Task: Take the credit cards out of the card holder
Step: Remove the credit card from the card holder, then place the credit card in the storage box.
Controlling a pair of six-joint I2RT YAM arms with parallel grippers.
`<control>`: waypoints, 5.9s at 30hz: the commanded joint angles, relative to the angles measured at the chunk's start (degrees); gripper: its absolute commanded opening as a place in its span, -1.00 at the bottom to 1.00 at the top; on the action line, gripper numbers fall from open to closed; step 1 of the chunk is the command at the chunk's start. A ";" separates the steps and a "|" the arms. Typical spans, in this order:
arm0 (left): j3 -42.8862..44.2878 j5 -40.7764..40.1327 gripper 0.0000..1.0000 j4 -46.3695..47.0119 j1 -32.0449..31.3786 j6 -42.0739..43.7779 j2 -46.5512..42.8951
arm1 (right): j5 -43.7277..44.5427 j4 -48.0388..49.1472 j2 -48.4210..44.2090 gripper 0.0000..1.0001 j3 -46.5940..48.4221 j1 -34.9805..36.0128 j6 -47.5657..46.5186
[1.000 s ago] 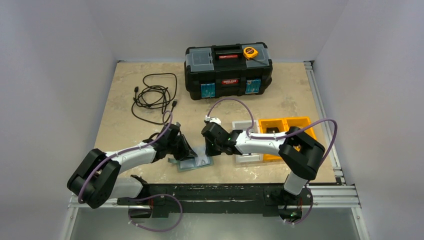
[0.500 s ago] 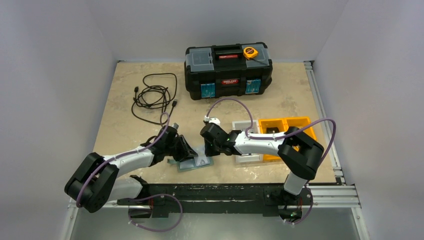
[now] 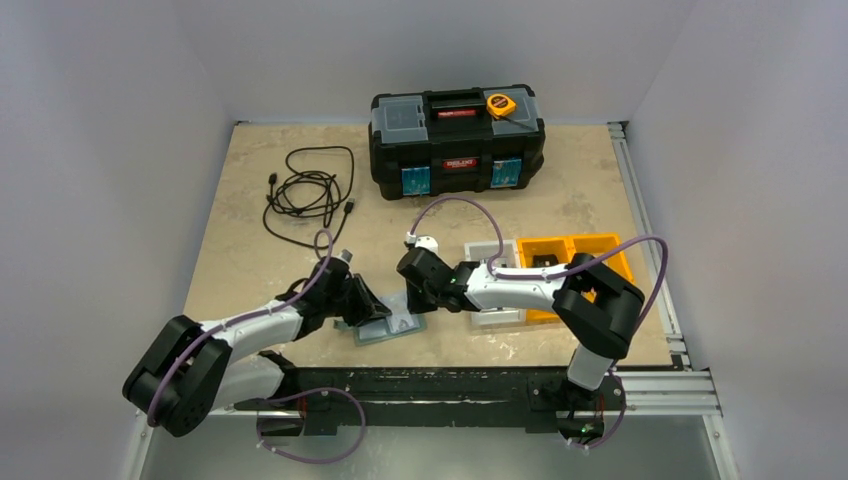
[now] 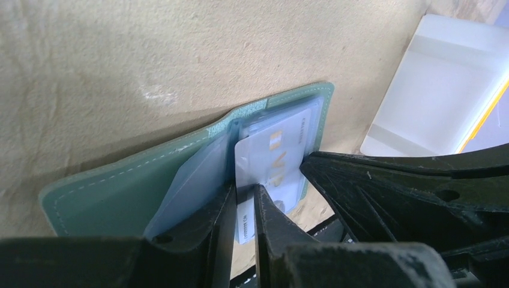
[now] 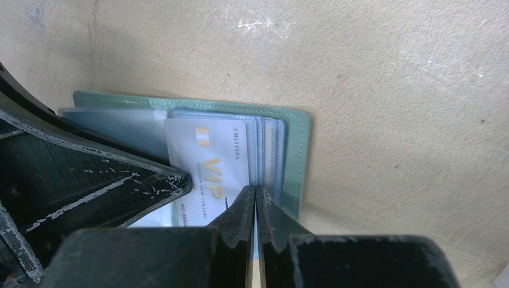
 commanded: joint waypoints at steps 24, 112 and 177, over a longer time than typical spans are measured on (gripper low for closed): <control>-8.01 4.44 -0.72 6.48 3.70 -1.80 -4.17 | 0.34 -3.30 2.40 -1.00 -9.06 -1.70 3.11; 10.21 4.68 -1.00 -28.07 7.74 8.73 -28.30 | -18.51 11.29 -15.13 0.45 -5.02 -8.72 -2.13; 19.75 17.85 0.91 -33.49 14.06 17.58 -25.12 | 16.51 -29.81 -43.92 -1.00 -9.57 -21.00 -1.01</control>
